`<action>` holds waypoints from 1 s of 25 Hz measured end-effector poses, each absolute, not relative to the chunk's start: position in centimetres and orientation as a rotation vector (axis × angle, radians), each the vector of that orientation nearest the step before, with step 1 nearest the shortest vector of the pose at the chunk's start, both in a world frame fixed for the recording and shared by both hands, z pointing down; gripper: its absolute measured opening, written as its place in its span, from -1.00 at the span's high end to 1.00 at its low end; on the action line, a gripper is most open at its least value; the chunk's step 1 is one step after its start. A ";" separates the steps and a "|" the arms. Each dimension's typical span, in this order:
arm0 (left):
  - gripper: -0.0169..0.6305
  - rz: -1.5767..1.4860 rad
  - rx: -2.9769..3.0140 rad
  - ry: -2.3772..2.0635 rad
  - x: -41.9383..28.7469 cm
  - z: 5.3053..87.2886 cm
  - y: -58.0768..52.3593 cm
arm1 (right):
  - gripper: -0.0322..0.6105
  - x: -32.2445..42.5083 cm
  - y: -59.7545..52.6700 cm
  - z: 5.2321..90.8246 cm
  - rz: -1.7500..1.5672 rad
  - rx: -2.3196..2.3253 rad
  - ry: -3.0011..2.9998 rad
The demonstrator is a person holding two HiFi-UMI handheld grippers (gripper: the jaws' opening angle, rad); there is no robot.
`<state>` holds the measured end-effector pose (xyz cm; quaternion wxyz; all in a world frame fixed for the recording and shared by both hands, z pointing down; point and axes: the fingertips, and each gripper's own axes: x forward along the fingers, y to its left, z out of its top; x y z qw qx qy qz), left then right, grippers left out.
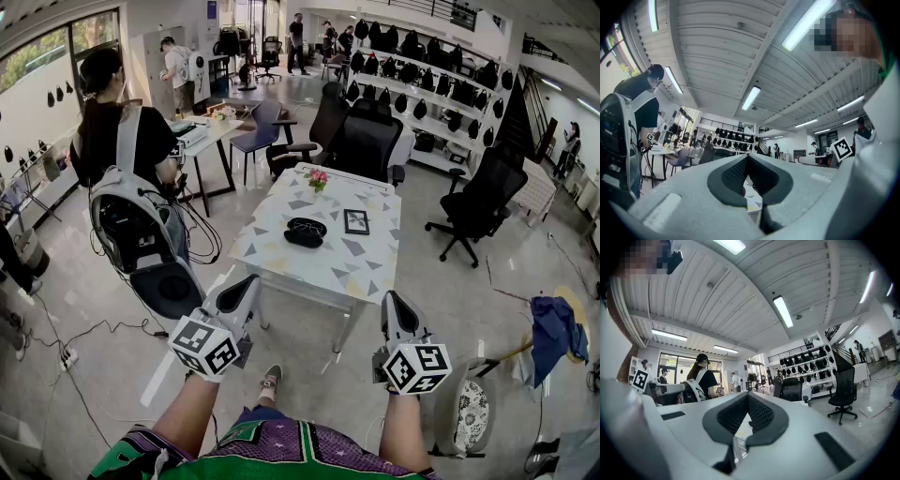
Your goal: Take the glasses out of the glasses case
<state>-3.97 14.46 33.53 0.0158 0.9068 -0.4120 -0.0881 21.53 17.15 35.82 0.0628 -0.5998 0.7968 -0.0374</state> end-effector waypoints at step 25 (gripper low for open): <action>0.90 -0.268 2.796 -1.302 -4.9 34.1 13.4 | 0.89 20.2 15.6 36.2 -0.184 -1.713 2.408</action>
